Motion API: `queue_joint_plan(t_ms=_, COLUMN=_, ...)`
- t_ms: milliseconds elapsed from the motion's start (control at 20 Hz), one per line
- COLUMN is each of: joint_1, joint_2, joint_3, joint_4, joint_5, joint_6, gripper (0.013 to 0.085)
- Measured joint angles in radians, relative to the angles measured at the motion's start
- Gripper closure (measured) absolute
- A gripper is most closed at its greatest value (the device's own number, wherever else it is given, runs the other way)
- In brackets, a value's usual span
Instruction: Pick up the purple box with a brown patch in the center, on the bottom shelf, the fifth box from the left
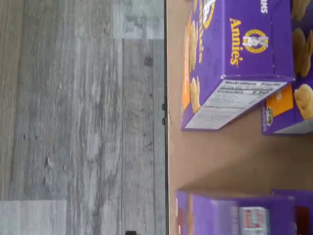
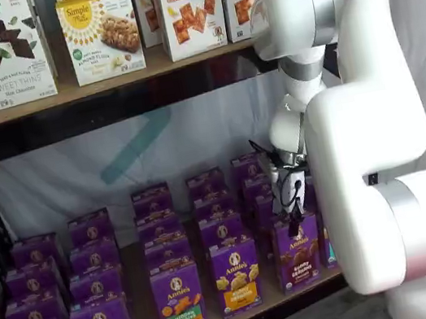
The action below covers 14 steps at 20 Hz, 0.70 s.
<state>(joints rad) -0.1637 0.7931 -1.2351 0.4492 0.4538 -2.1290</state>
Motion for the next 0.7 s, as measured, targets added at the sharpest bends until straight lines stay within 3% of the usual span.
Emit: queue_joint_plan(t_ms=700, joint_1=-0.007, joint_2=0.093, joint_3=-0.079, joint_4=-0.106, joint_5=-0.009, joint_6=0.084, gripper=0.013)
